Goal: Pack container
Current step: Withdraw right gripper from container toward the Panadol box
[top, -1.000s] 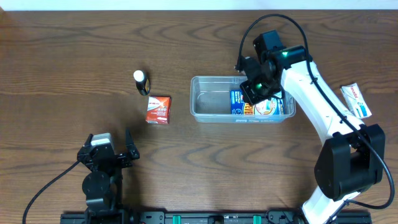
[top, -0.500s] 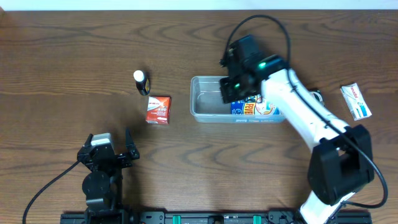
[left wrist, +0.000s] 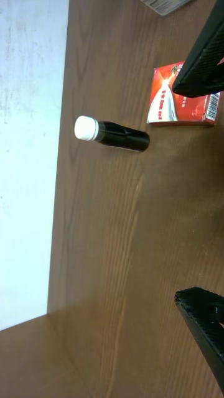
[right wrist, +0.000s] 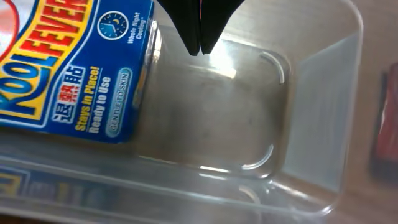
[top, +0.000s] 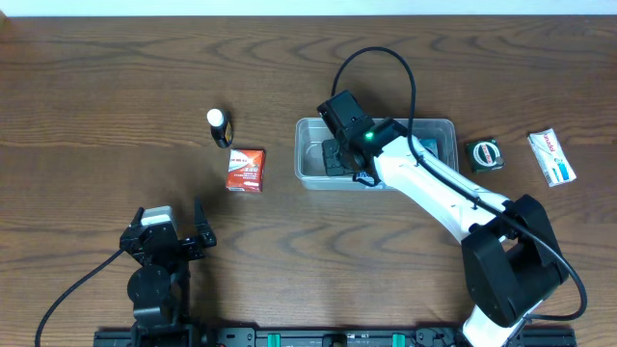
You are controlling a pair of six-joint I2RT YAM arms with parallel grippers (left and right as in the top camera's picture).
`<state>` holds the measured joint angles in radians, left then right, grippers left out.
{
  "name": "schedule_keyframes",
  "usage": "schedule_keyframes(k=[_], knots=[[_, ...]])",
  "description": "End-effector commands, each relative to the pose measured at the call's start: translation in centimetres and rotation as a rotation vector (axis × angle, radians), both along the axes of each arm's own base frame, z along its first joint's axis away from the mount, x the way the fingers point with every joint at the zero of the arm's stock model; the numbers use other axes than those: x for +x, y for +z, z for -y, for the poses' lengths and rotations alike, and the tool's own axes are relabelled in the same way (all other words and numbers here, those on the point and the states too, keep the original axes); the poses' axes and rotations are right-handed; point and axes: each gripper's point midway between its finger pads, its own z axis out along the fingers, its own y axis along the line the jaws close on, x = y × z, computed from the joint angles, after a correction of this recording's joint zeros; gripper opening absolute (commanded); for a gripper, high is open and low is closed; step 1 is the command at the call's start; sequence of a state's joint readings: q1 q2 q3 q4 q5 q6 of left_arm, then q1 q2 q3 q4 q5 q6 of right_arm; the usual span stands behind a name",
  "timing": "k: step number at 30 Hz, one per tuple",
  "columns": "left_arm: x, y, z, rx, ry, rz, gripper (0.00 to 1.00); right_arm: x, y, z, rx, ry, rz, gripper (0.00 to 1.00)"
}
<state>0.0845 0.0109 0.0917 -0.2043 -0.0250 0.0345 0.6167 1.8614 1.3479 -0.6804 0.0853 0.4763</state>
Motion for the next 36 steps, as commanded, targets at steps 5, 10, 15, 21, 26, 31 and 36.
schedule_keyframes(k=[5, 10, 15, 21, 26, 31, 36], knots=[[0.0, -1.4, 0.0, 0.008, -0.007, -0.030, 0.98, 1.0, -1.2, 0.4, -0.022, -0.057, 0.020, 0.01], [0.0, -1.4, 0.0, 0.008, -0.008, -0.029, 0.98, 1.2, -2.6, 1.2, -0.052, -0.073, 0.000, 0.01], [0.0, -1.4, 0.0, 0.008, -0.008, -0.030, 0.98, 1.3, -3.6, 1.8, -0.073, -0.085, -0.019, 0.01], [0.0, -1.4, 0.0, 0.008, -0.007, -0.030, 0.98, 1.6, -4.8, 3.0, -0.113, -0.109, -0.031, 0.01], [0.0, -1.4, 0.0, 0.008, -0.007, -0.030, 0.98, 1.6, -5.5, 3.3, -0.124, -0.115, -0.046, 0.01], [0.0, -1.4, 0.0, 0.008, -0.007, -0.030, 0.98, 1.9, -5.5, 3.8, -0.153, -0.117, -0.031, 0.01], [0.0, -1.4, 0.0, 0.008, -0.007, -0.030, 0.98, 2.0, -5.5, 4.5, -0.177, -0.129, -0.025, 0.01]])
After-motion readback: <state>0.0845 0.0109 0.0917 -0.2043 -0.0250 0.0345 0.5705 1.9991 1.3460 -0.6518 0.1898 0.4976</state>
